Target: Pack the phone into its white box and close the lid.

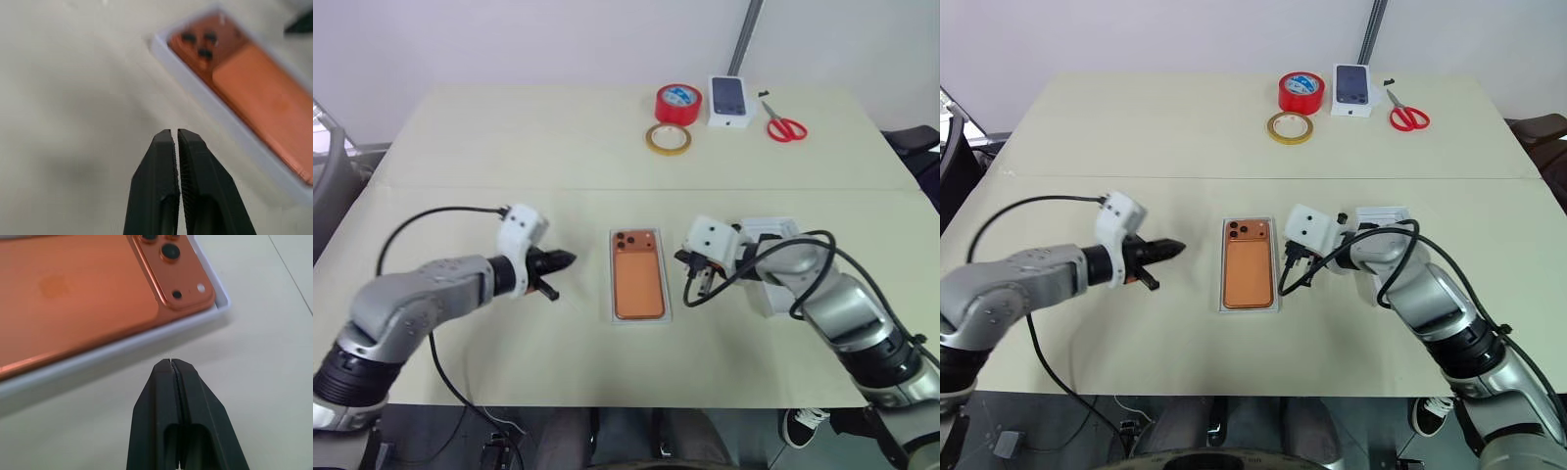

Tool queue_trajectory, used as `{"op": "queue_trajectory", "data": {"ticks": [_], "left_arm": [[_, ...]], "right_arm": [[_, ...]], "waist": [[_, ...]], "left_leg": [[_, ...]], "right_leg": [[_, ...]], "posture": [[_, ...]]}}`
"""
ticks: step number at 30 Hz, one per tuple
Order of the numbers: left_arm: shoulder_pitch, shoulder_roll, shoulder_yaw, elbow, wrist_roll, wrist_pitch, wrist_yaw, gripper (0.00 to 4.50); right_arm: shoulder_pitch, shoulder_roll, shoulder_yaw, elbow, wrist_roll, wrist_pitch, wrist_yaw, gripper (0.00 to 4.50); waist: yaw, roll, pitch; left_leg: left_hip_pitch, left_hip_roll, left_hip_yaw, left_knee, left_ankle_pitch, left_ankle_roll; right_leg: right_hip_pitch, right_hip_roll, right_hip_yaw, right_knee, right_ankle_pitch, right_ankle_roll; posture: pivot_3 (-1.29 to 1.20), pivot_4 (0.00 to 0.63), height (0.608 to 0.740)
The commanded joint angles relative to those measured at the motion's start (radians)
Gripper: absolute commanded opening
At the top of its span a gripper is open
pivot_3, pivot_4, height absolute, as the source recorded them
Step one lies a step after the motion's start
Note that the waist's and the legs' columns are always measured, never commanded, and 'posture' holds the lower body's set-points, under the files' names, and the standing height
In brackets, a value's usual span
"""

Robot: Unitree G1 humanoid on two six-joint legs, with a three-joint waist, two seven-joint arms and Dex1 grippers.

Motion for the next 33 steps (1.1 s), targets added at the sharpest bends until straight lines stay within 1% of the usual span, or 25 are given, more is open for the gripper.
{"op": "queue_trajectory", "data": {"ticks": [1,5,9,13,18,21,23,28,33], "left_arm": [[-0.041,-0.041,-0.035,0.011,0.093,-0.003,-0.06,0.09],[-0.076,-0.094,-0.084,0.012,0.15,0.03,-0.131,0.09],[-0.11,-0.146,-0.181,0.038,0.249,0.029,-0.197,0.09],[-0.154,-0.236,-0.227,0.086,0.294,0.034,-0.261,0.09],[-0.243,-0.367,-0.314,0.179,0.388,0.003,-0.348,0.09],[-0.295,-0.453,-0.343,0.244,0.433,-0.011,-0.391,0.09],[-0.317,-0.498,-0.359,0.278,0.459,-0.021,-0.419,0.09],[-0.345,-0.575,-0.382,0.345,0.519,-0.039,-0.461,0.09],[-0.352,-0.61,-0.356,0.375,0.548,-0.038,-0.478,0.09]], "right_arm": [[-0.026,0.004,0.03,-0.016,-0.039,-0.001,-0.007,0.0],[-0.031,0.004,0.068,-0.018,-0.062,-0.008,0.004,0.0],[-0.025,0.008,0.099,-0.021,-0.08,-0.017,0.013,0.0],[-0.003,-0.005,0.089,-0.044,-0.081,-0.012,0.027,0.0],[0.066,-0.081,0.012,-0.114,-0.06,0.031,0.049,0.0],[0.14,-0.149,-0.054,-0.163,-0.052,0.057,0.059,0.0],[0.196,-0.189,-0.102,-0.187,-0.047,0.069,0.061,0.0],[0.321,-0.267,-0.201,-0.21,-0.041,0.071,0.063,0.0],[0.367,-0.291,-0.248,-0.196,-0.048,0.057,0.052,0.0]], "waist": [[0.001,0.0,0.0],[0.0,0.0,0.0],[-0.002,0.0,0.0],[0.007,0.0,0.0],[0.035,0.0,0.0],[0.054,0.001,0.0],[0.053,0.001,0.0],[0.049,0.001,0.0],[0.047,0.001,-0.001]], "left_leg": [[0.0,0.0,0.0,0.0,0.0,0.0],[0.0,0.0,0.0,0.0,-0.001,0.003],[0.0,0.0,0.0,0.001,-0.002,0.003],[0.0,0.0,-0.001,0.002,-0.002,0.004],[0.0,-0.002,-0.002,0.005,-0.005,0.009],[-0.001,-0.003,-0.002,0.01,-0.006,0.012],[-0.003,-0.002,-0.002,0.012,-0.007,0.013],[-0.003,-0.002,-0.002,0.013,-0.008,0.014],[-0.003,-0.002,-0.002,0.014,-0.008,0.014]], "right_leg": [[0.0,0.0,0.0,0.0,0.0,0.0],[0.0,0.0,0.0,0.0,0.0,0.0],[0.0,0.0,0.0,0.001,0.0,0.0],[0.001,0.0,-0.001,0.001,0.0,0.0],[0.003,-0.002,-0.002,0.001,0.0,0.0],[0.005,-0.002,-0.003,0.0,0.0,0.001],[0.005,-0.002,-0.003,0.0,0.0,0.001],[0.005,-0.002,-0.002,0.0,0.001,0.001],[0.005,-0.001,-0.002,0.0,0.001,0.001]], "posture": [[0.0,0.15,0.736],[0.0,0.15,0.736],[0.0,0.15,0.736],[0.0,0.15,0.736],[0.0,0.15,0.736],[0.0,0.15,0.736],[0.0,0.15,0.736],[0.0,0.15,0.736],[0.0,0.15,0.736]]}}
